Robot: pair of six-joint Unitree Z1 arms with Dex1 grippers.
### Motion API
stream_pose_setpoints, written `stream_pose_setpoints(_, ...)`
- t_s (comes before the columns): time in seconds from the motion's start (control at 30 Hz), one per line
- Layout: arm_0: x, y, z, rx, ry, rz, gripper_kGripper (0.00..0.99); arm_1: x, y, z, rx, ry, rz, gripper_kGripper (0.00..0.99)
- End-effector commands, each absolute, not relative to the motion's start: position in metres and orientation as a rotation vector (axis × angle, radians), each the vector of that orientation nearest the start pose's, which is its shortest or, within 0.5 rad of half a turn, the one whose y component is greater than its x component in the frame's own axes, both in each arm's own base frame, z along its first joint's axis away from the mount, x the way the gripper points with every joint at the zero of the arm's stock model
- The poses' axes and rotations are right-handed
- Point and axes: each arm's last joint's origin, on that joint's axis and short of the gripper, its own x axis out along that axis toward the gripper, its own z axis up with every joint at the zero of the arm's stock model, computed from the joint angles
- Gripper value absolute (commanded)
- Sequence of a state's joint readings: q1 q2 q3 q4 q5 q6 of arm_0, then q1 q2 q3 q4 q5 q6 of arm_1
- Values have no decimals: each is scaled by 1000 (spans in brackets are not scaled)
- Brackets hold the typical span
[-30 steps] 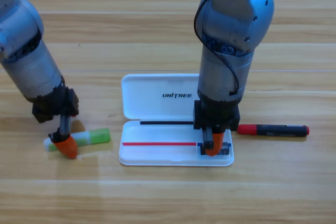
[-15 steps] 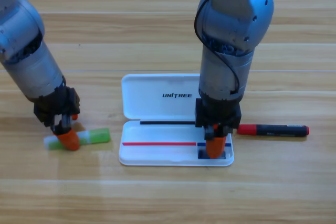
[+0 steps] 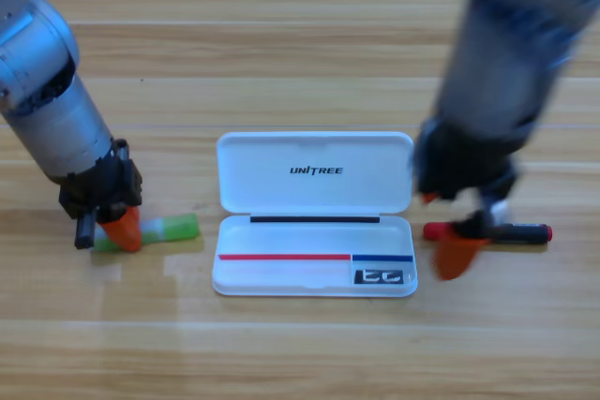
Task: Clean up eraser and pencils
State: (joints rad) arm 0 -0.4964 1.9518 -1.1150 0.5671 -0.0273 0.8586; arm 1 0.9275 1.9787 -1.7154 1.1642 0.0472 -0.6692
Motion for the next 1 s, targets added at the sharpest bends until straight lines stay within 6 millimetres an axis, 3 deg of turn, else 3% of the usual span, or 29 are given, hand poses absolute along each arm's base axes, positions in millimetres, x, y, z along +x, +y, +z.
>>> stream_pose_setpoints(0.03,286,-164,208,1045,1099,-1037,0,191,255,341,-1199,973,1270,853)
stream_pose_setpoints(0.17,283,-172,238,1045,1078,-1053,0,213,242,317,-1229,1057,1252,851)
stream_pose_setpoints(0.33,272,-189,284,1046,1004,-1061,0,254,233,270,-1244,1092,1223,851)
stream_pose_setpoints(0.43,266,-203,296,1051,970,-1091,0,275,231,246,-1256,1105,1197,851)
stream_pose_setpoints(0.57,259,-226,292,1073,951,-1141,0,290,234,223,-1267,1130,1214,851)
stream_pose_setpoints(0.8,252,-270,265,1120,975,-1211,0,309,239,201,-1278,1154,1233,850)
stream_pose_setpoints(1.0,251,-295,241,1152,976,-1256,0,323,247,181,-1281,1170,1242,839)
